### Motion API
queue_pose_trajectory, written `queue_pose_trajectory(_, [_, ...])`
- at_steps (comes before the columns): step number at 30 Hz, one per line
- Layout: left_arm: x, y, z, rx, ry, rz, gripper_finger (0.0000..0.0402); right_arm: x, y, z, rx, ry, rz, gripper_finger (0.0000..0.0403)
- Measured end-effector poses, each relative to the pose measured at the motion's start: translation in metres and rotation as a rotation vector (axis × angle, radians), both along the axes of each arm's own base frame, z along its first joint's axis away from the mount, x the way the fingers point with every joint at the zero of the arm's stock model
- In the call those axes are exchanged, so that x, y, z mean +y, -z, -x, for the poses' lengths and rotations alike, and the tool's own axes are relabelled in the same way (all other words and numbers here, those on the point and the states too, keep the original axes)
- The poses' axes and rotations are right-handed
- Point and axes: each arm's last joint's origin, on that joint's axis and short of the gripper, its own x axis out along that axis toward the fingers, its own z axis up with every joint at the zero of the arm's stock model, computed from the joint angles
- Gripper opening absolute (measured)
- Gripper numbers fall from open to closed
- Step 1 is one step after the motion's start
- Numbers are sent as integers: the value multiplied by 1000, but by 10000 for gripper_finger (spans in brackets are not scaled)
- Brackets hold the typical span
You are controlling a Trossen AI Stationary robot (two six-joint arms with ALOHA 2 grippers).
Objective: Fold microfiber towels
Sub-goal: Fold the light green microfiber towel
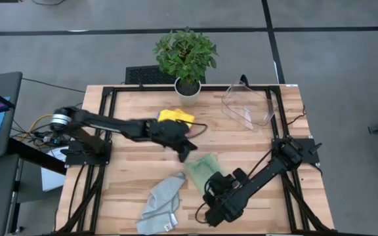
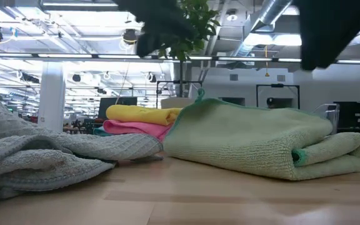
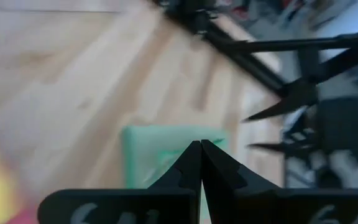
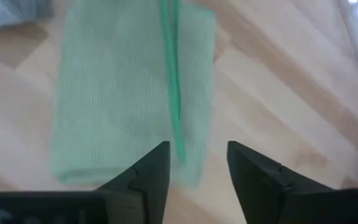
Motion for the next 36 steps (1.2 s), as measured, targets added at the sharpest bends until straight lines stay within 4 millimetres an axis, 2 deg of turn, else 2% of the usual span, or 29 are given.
queue_pose_trajectory(4, [8, -24, 31, 37, -66, -62, 0, -4, -24, 24, -75, 69, -39, 218])
queue_pose_trajectory(8, [9, -40, 45, -2, -95, -81, 12, -31, -40, 58, -98, 139, -51, 235])
queue_pose_trajectory(11, [8, -42, 48, -8, -89, -76, 34, -49, -28, 77, -100, 200, -109, 239])
queue_pose_trajectory(13, [7, -42, 48, -5, -79, -63, 51, -52, -14, 80, -162, 195, -208, 240])
queue_pose_trajectory(16, [6, -42, 48, 1, -70, -49, 74, -55, 5, 74, -262, 148, -331, 240])
queue_pose_trajectory(19, [6, -41, 48, 11, -78, -52, 93, -61, 19, 67, -286, 110, -357, 240])
queue_pose_trajectory(25, [6, -40, 49, 21, -85, -52, 113, -79, 28, 52, -270, 21, -306, 240])
queue_pose_trajectory(28, [6, -39, 49, 26, -86, -51, 116, -80, 31, 38, -311, -37, -336, 240])
queue_pose_trajectory(36, [7, -36, 51, 62, -99, -57, 117, -83, 47, 27, -260, -103, -323, 240])
